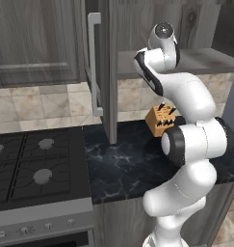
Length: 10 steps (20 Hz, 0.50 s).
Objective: Pick the bell pepper from the counter and place it in the cabinet. Then close the cabinet.
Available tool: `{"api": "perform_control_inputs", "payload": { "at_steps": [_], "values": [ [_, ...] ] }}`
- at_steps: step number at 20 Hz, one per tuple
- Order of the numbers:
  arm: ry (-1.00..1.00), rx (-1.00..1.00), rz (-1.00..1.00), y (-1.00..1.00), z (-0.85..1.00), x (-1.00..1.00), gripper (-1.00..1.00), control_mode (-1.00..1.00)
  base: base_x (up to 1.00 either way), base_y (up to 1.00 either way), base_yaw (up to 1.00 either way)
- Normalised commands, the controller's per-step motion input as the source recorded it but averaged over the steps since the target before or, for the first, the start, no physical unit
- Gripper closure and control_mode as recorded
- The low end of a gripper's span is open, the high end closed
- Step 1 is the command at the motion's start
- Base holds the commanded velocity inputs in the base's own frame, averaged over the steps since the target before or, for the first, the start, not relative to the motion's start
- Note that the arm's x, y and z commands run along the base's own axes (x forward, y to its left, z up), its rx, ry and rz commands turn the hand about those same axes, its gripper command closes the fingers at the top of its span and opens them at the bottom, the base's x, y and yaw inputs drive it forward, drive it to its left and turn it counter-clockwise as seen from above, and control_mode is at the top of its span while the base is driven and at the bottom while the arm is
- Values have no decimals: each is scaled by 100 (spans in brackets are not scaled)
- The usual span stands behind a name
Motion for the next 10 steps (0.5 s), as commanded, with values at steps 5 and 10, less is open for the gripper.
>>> {"api": "perform_control_inputs", "payload": {
  "at_steps": [5, 10],
  "values": [
    [6, 0, -1, 0, -1, 2, -100, -100, 0, 0, 0],
    [2, 1, 0, 0, -11, 9, -100, -100, 0, 0, 0]
  ]
}}
